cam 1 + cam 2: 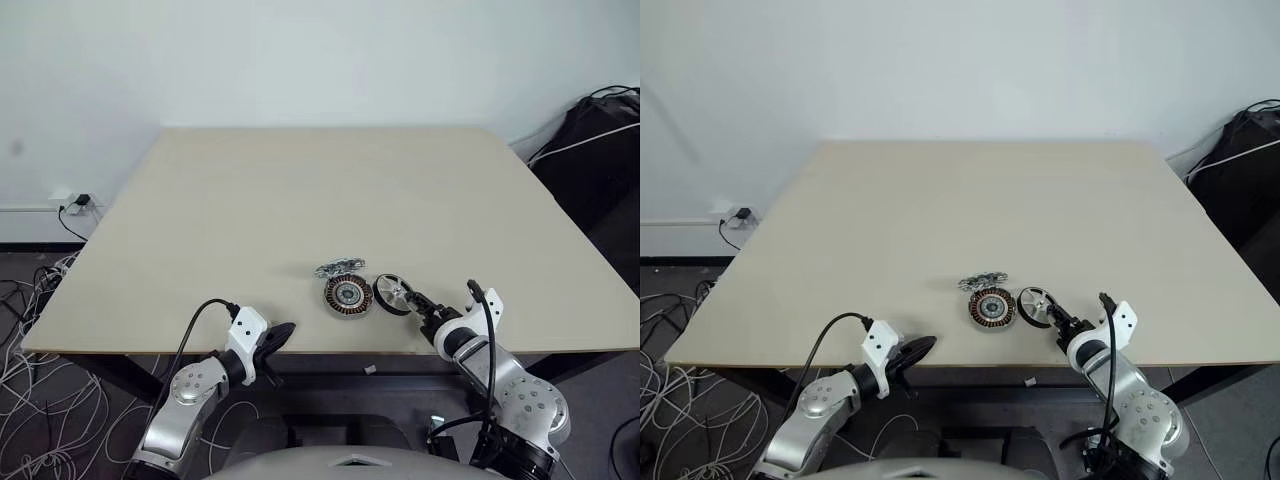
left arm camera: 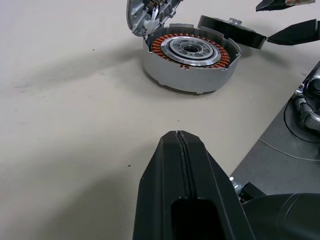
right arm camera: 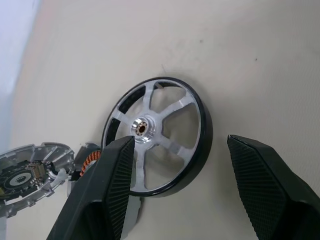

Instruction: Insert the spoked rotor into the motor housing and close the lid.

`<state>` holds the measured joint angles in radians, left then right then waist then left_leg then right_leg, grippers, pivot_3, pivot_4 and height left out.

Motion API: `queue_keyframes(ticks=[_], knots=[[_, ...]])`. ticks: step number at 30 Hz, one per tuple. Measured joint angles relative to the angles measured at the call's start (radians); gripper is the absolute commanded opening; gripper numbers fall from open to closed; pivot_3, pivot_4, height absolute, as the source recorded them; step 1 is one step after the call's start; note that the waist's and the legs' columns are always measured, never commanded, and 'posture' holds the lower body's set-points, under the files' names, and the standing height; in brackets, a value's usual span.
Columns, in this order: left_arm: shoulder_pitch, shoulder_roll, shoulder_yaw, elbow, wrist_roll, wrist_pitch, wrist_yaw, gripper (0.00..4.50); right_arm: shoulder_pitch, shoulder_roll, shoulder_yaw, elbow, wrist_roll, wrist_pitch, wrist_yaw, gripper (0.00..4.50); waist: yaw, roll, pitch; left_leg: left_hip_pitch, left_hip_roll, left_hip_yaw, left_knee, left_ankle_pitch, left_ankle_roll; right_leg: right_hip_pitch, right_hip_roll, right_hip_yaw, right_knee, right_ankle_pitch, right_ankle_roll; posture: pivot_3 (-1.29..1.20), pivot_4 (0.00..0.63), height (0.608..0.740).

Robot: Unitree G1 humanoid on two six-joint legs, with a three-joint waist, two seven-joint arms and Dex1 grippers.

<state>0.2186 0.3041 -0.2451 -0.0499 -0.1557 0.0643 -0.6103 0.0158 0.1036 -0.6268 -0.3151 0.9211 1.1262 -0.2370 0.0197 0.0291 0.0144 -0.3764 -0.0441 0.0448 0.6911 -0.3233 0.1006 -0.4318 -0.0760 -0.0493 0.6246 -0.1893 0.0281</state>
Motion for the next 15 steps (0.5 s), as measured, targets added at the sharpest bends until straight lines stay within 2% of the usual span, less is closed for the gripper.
queue_keyframes(ticks=[15], knots=[[-0.002, 0.0, 0.0, 0.0, 0.0, 0.0, -0.002, 0.0, -0.003, -0.004, 0.073, 0.089, 0.056, -0.052, -0.022, 3.18, -0.015, -0.001, 0.0, 0.002, 0.001, 0.0, 0.0, 0.001, 0.001, 0.001, 0.001, 0.0, 0.0, 0.0, 0.001, 0.0, 0.0, 0.74]])
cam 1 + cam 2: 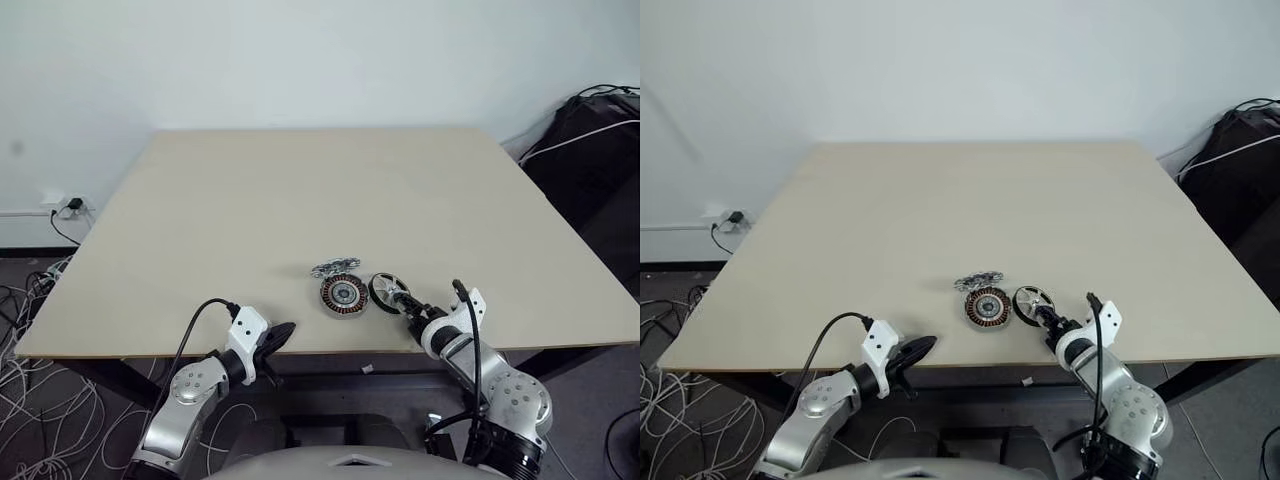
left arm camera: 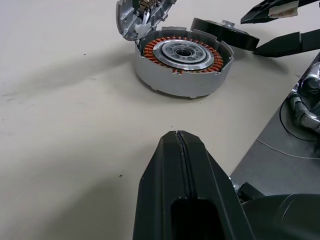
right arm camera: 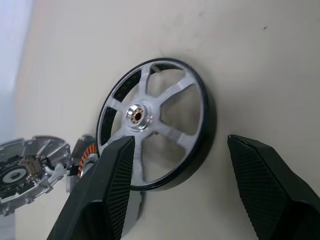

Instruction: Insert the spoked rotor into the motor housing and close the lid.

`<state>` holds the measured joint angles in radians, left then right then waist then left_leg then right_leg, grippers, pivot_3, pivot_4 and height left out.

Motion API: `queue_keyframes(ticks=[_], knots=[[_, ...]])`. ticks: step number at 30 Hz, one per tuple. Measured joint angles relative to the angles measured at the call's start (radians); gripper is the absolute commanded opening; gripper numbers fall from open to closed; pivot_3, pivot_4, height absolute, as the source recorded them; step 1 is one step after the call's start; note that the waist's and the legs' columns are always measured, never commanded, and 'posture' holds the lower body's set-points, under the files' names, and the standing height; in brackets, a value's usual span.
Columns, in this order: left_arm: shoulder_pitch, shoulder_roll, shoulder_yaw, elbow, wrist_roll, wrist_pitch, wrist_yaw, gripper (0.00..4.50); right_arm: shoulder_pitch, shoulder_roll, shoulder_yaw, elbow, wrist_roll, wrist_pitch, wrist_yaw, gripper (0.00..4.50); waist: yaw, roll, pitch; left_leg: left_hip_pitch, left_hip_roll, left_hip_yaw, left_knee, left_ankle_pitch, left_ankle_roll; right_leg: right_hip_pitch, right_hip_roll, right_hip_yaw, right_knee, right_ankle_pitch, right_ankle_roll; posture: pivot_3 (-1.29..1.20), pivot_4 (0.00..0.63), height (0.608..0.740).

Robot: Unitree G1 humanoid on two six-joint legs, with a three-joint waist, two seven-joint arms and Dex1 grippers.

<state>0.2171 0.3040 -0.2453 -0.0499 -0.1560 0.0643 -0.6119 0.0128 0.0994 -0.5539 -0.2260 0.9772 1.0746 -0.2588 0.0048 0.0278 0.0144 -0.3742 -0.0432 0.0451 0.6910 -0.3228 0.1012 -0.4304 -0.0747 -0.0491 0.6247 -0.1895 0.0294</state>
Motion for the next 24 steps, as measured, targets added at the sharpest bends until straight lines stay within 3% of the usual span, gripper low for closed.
queue_keyframes(ticks=[10, 13, 19, 20, 24], knots=[[0.001, 0.0, 0.0, 0.0, 0.0, 0.0, 0.0, 0.0, -0.004, -0.002, 0.022, 0.042, 0.106, -0.068, -0.025, 3.18, -0.001, 0.001, 0.0, -0.001, 0.0, 0.0, 0.0, 0.0, 0.0, 0.0, 0.0, 0.0, 0.0, 0.0, 0.0, 0.0, 0.0, 0.74], [0.001, 0.0, 0.0, 0.0, 0.0, 0.0, 0.0, 0.0, -0.004, -0.003, 0.024, 0.058, 0.112, -0.103, -0.032, 2.56, -0.001, 0.001, 0.001, -0.001, 0.0, 0.0, 0.0, 0.0, 0.0, 0.0, 0.0, 0.0, 0.0, 0.0, 0.0, 0.0, 0.0, 0.74], [0.001, 0.001, 0.0, 0.0, 0.0, 0.0, 0.0, 0.0, 0.005, -0.005, 0.039, 0.065, 0.125, -0.148, -0.046, 0.6, -0.001, 0.001, 0.001, -0.001, 0.0, 0.0, 0.0, 0.0, 0.0, 0.0, 0.0, 0.0, 0.0, 0.0, 0.0, 0.0, 0.0, 0.74], [0.001, 0.002, 0.0, 0.0, 0.0, 0.0, 0.0, 0.0, 0.006, -0.005, 0.044, 0.065, 0.131, -0.152, -0.046, 0.43, -0.001, 0.001, 0.001, -0.001, 0.0, 0.0, 0.0, 0.0, 0.0, 0.0, 0.0, 0.0, 0.0, 0.0, 0.0, 0.0, 0.0, 0.74], [0.001, 0.003, 0.0, 0.0, 0.0, 0.0, 0.0, 0.0, 0.01, -0.006, 0.051, 0.065, 0.14, -0.162, -0.049, 0.43, -0.001, 0.001, 0.001, -0.001, 0.0, 0.0, 0.0, 0.0, 0.0, 0.0, 0.0, 0.0, 0.0, 0.0, 0.0, 0.0, 0.0, 0.74]])
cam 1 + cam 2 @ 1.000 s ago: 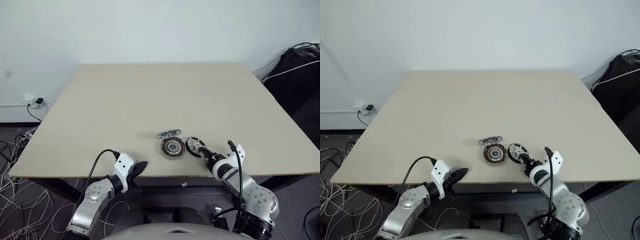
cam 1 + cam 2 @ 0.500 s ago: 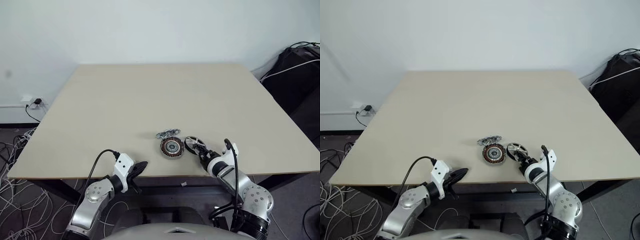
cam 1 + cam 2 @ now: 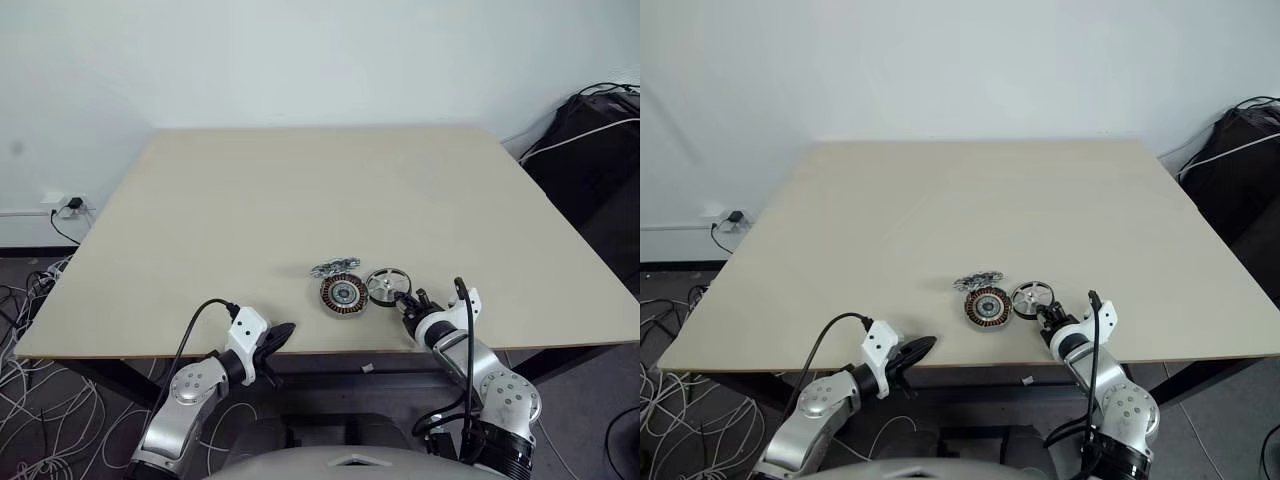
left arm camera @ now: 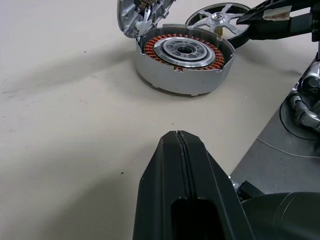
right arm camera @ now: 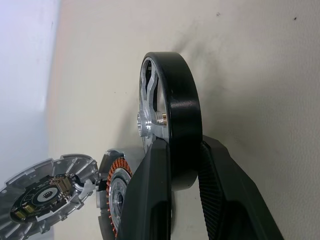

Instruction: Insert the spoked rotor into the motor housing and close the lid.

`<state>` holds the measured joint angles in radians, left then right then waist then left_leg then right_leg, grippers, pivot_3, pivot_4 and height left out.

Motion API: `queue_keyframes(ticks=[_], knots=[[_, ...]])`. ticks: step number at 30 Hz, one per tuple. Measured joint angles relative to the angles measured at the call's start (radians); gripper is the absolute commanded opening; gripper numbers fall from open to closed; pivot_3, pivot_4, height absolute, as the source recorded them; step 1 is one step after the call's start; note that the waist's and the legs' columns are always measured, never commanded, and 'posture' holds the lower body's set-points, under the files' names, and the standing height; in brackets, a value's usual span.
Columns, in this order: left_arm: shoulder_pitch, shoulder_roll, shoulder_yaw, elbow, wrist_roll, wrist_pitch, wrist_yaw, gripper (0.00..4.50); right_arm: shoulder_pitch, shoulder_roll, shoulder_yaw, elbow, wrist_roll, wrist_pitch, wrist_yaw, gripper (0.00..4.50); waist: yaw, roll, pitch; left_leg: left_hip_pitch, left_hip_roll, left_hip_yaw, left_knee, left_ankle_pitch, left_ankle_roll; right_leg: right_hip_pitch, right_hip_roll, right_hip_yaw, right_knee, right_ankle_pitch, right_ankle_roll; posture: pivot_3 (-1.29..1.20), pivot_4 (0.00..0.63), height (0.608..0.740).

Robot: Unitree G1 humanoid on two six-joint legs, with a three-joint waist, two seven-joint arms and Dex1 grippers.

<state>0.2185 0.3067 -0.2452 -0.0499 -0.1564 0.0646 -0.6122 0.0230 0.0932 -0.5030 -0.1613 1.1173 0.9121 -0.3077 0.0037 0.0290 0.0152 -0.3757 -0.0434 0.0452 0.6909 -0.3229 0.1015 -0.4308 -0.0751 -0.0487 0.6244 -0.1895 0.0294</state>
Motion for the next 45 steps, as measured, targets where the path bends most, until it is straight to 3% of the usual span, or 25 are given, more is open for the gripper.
queue_keyframes(ticks=[10, 16, 25, 45], knots=[[0.0, 0.002, 0.0, 0.0, 0.0, 0.0, 0.0, 0.0, 0.042, -0.014, -0.001, -0.035, 0.093, -0.058, -0.001, 0.43, 0.002, 0.0, 0.0, -0.001, 0.0, 0.0, 0.0, 0.0, 0.0, 0.0, 0.0, 0.0, 0.0, 0.0, 0.001, 0.0, 0.0, 0.74], [0.001, 0.006, 0.0, 0.0, 0.0, 0.001, -0.002, 0.0, 0.145, -0.11, 0.068, -0.106, 0.106, -0.005, 0.03, 0.43, 0.003, 0.0, 0.001, -0.001, 0.0, 0.0, 0.0, 0.0, 0.001, 0.0, -0.001, 0.0, 0.0, -0.001, 0.001, 0.0, 0.0, 0.74], [0.003, 0.008, -0.001, 0.0, 0.0, 0.015, -0.003, 0.0, 0.225, -0.137, 0.1, -0.18, 0.185, -0.011, 0.101, 0.43, 0.0, -0.001, 0.001, -0.001, 0.0, 0.0, 0.0, 0.0, 0.002, 0.0, 0.0, 0.0, 0.0, -0.004, 0.006, 0.0, 0.0, 0.74], [0.005, 0.006, -0.001, 0.0, 0.0, 0.016, 0.0, 0.0, 0.217, -0.155, 0.276, -0.11, 0.226, -0.016, 0.15, 0.43, 0.013, -0.001, 0.001, -0.001, 0.0, 0.001, 0.0, -0.002, 0.002, -0.001, -0.001, 0.0, -0.002, -0.002, 0.003, 0.0, 0.0, 0.74]])
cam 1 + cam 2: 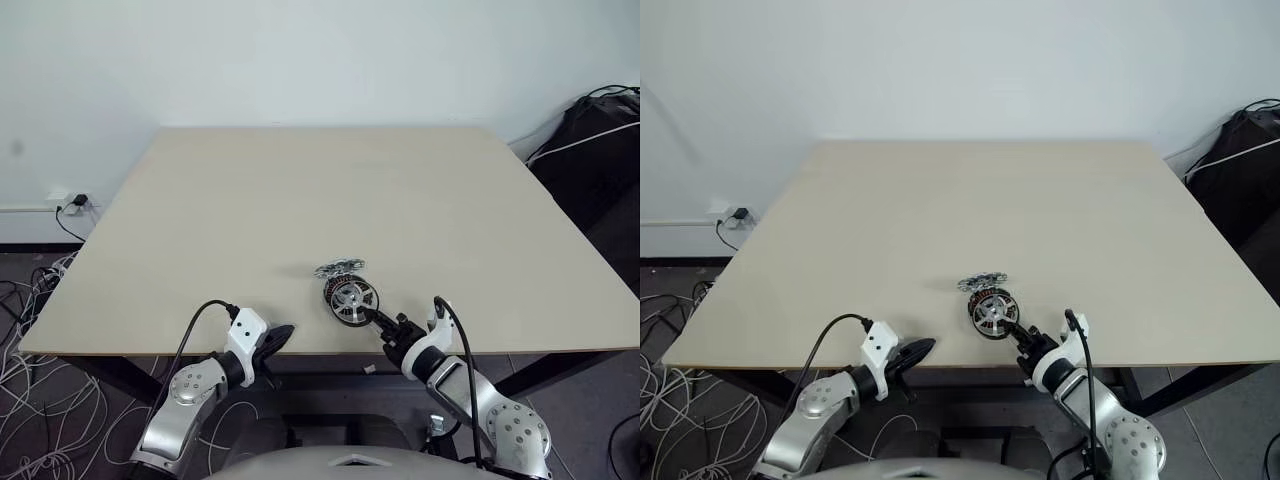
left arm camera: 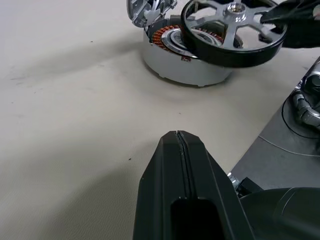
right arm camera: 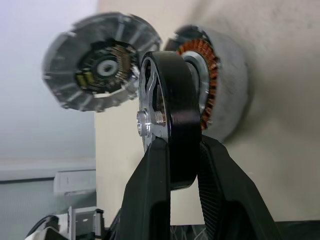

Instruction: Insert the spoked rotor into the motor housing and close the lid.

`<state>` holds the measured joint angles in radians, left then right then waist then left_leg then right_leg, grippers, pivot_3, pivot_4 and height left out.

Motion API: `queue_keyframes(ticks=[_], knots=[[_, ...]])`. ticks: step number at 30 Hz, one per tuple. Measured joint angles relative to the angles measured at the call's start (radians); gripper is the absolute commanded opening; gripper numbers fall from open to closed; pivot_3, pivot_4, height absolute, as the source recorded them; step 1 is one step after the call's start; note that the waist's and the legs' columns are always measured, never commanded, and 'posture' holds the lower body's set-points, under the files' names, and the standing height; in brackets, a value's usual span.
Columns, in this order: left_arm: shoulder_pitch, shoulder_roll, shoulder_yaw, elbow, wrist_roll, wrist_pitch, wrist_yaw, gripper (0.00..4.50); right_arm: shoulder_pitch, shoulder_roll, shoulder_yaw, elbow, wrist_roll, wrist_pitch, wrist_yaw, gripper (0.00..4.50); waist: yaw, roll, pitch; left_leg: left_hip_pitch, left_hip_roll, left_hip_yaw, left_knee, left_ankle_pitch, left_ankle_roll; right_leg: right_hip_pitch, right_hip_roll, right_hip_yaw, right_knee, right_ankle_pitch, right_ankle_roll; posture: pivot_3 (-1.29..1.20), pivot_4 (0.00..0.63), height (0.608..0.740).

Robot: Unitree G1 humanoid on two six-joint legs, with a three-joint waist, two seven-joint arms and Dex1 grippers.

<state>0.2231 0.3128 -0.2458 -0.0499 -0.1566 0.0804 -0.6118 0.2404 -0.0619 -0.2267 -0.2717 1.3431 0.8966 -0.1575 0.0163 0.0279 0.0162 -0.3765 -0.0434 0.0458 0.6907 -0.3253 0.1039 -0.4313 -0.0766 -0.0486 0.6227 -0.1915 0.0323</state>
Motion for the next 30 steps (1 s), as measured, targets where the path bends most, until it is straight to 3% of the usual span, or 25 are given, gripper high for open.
queue_keyframes(ticks=[30], knots=[[0.0, 0.0, 0.0, 0.0, 0.0, 0.0, 0.0, 0.0, -0.129, 0.067, 0.02, 0.106, -0.081, -0.042, 0.008, 0.43, -0.001, 0.0, 0.0, 0.0, 0.0, 0.0, 0.0, 0.0, 0.0, 0.0, 0.0, 0.0, 0.0, 0.0, 0.0, 0.0, 0.0, 0.74]])
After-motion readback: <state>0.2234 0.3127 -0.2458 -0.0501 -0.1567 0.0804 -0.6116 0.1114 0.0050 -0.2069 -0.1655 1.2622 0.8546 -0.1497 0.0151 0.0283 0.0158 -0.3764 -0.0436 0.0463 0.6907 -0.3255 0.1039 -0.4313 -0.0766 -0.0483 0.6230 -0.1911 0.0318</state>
